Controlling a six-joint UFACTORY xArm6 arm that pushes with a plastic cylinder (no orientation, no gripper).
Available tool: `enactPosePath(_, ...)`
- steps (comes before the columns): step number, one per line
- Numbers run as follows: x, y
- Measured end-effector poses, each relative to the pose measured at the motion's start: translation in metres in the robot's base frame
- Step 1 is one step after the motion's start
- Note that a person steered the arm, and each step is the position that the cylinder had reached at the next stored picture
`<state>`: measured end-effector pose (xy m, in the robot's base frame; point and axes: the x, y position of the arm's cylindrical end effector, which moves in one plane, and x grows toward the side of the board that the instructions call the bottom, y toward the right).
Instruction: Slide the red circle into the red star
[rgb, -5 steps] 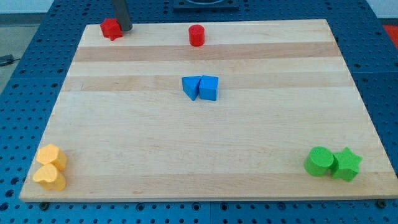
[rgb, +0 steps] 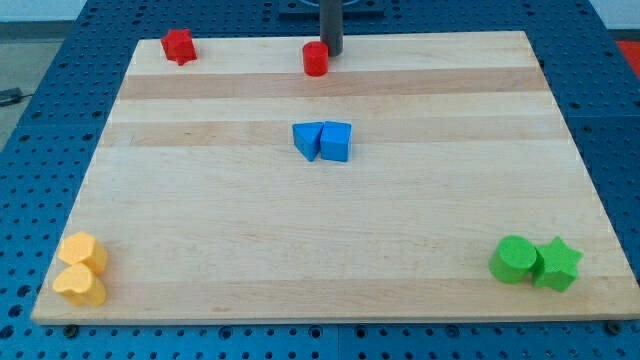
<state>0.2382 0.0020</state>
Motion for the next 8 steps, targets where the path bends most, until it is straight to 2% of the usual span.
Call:
enactPosePath(1,0.022,0.0)
enactPosePath(2,0.027,0.009)
enactPosePath(3,0.06,0.008)
enactPosePath(4,0.059,0.001)
enactPosePath(5,0.035,0.001)
enactPosePath(8,0.04,-0.056)
